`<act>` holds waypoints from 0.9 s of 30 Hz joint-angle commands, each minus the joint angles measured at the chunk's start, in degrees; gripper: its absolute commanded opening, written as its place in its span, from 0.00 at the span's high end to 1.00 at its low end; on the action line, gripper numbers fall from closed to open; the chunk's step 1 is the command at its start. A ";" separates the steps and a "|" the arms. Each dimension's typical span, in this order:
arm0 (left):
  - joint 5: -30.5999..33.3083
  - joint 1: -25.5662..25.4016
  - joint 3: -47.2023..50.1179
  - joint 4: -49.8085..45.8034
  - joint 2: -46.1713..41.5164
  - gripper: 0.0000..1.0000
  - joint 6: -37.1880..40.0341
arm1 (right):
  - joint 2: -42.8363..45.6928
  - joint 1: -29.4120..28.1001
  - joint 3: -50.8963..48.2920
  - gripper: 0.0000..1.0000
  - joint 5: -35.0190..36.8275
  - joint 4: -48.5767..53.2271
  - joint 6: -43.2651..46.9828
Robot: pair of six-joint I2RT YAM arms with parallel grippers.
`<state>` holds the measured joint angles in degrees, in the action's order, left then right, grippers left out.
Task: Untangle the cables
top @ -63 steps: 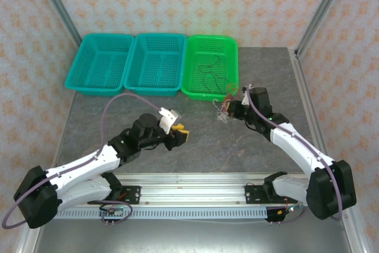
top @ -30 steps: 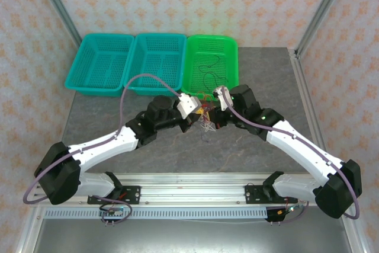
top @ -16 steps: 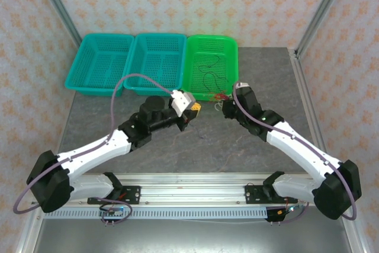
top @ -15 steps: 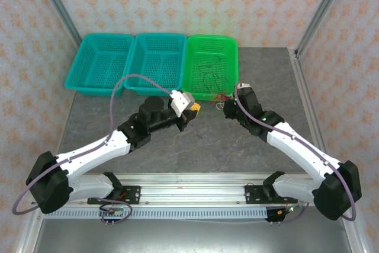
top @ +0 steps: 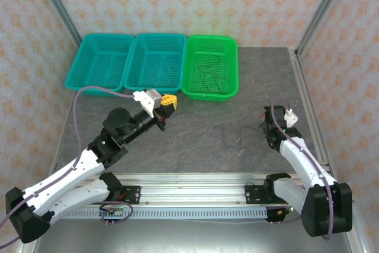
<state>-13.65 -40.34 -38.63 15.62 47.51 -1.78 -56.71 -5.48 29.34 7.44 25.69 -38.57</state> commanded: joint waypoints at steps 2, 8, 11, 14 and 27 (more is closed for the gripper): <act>-9.12 0.36 3.40 1.19 4.51 1.00 -1.46 | 1.64 0.29 -3.67 1.00 -15.50 -11.40 2.15; -16.62 -2.14 3.29 11.23 17.07 0.68 -2.16 | 3.84 -0.79 0.82 1.00 -27.33 -12.78 7.07; -17.83 -3.35 0.69 14.66 23.90 0.48 -2.53 | 4.98 -3.01 4.93 1.00 -28.03 -10.03 7.25; -18.08 -5.23 -2.12 19.93 30.64 0.41 -2.96 | 5.37 -5.80 8.17 1.00 -28.54 -8.74 6.66; -17.95 -7.39 -15.49 47.62 58.26 0.37 -21.67 | 3.76 -8.94 12.10 1.00 -30.15 -8.65 4.16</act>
<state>-31.66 -47.64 -51.00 53.52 104.60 -18.50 -52.77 -14.02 39.40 -21.43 16.67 -33.61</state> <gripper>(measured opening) 0.628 0.080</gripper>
